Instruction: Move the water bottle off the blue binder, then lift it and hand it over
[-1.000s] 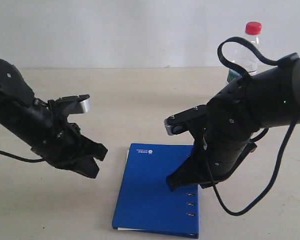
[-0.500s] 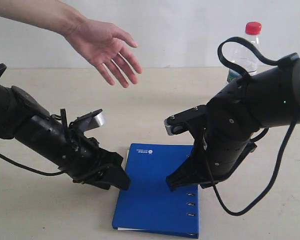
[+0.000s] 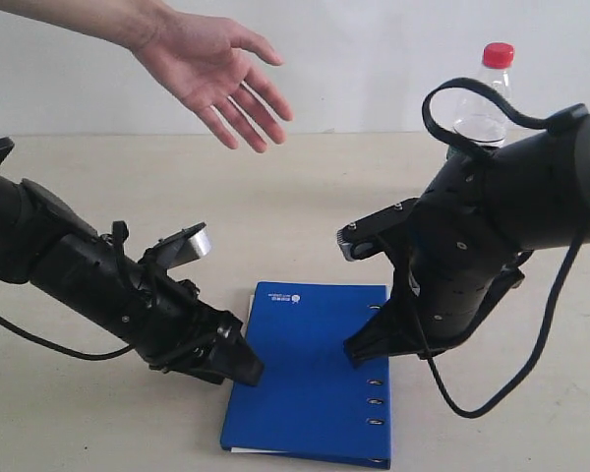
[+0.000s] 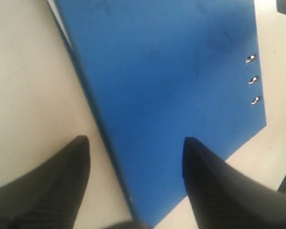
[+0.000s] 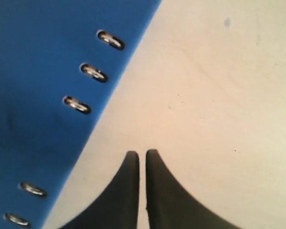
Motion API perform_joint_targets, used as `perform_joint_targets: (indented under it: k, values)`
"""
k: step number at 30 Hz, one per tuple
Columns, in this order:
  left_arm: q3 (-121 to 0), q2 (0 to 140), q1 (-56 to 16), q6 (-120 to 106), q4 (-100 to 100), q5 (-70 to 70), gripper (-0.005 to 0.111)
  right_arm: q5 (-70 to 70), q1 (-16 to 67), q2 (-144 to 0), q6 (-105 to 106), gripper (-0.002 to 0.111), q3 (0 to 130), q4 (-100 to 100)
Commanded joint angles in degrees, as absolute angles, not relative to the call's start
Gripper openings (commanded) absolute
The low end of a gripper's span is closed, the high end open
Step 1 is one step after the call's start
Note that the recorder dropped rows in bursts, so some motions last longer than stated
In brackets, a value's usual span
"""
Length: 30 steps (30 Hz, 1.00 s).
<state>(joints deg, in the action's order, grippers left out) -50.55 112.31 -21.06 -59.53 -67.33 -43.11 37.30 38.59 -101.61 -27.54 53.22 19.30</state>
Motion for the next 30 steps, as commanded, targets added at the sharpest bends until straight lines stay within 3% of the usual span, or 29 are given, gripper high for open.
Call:
perform_joint_targets:
  k: [1, 12, 30]
  values:
    - [-50.29, 112.39, -21.35, -62.02, -70.6, -43.37, 0.055, 30.09, 38.27, -102.22, -27.5, 0.0, 50.86, 15.16]
    - [-50.29, 116.64, -21.35, -66.09, -75.19, -46.6, 0.055, 25.17, 38.27, -105.96, -18.88, 0.0, 49.25, 3.48]
    - [-51.42, 114.5, -21.35, -73.02, -79.87, -58.27, 0.055, 25.28, 38.27, -105.95, -18.08, 0.0, 49.25, 3.26]
